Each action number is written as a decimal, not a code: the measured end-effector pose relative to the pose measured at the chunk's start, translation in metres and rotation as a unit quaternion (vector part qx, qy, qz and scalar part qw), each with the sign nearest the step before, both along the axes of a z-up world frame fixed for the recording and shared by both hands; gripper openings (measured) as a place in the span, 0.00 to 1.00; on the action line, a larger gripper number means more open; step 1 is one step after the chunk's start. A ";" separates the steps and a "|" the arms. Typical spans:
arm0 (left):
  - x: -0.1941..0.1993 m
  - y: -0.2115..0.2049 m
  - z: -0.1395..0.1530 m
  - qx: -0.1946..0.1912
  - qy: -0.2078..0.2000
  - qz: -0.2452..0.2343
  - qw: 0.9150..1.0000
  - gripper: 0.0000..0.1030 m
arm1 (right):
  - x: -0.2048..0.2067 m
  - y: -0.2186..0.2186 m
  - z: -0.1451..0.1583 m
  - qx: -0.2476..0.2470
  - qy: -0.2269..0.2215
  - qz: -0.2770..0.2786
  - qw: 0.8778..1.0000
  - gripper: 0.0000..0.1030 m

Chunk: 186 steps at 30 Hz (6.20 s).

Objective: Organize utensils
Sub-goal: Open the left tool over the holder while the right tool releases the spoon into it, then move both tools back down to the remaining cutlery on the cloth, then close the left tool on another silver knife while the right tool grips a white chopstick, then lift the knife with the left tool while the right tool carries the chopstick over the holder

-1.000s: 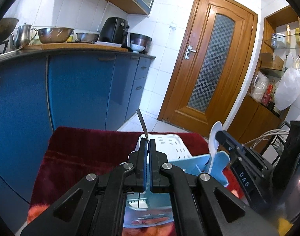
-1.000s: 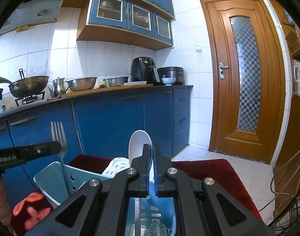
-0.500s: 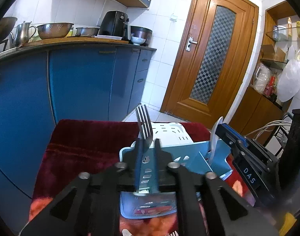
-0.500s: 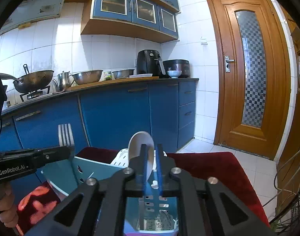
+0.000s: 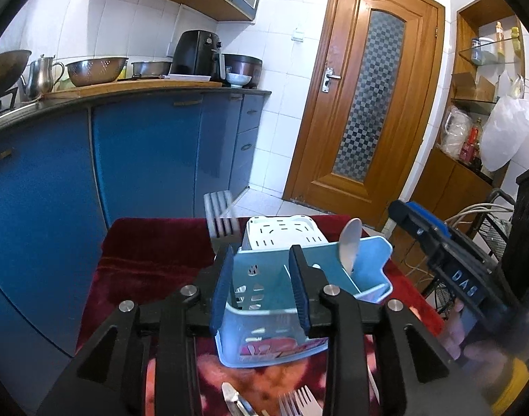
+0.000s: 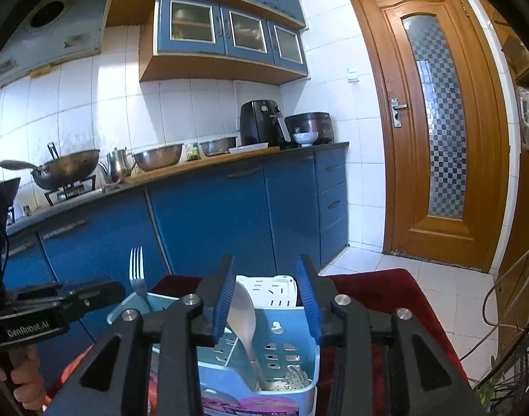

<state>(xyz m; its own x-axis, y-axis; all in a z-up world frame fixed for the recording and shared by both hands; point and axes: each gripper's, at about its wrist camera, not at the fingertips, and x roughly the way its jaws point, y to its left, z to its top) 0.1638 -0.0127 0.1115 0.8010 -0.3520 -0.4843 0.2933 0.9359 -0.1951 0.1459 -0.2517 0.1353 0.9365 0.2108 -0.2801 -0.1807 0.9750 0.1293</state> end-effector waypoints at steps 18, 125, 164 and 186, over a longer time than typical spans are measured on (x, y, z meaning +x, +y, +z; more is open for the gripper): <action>-0.069 0.027 0.010 0.022 0.034 0.011 0.999 0.32 | -0.082 -0.013 0.021 0.019 0.065 0.011 0.998 0.38; -0.097 0.024 -0.005 -0.044 0.062 -0.030 0.997 0.02 | -0.119 -0.049 -0.026 0.080 0.172 0.041 0.981 0.06; -0.011 0.034 0.131 -0.051 -0.088 0.064 0.993 0.02 | -0.084 -0.063 -0.003 0.090 0.143 0.037 0.985 0.06; 0.058 0.006 0.079 -0.027 -0.146 0.093 0.985 0.02 | -0.007 -0.034 0.047 0.077 0.003 0.010 0.997 0.06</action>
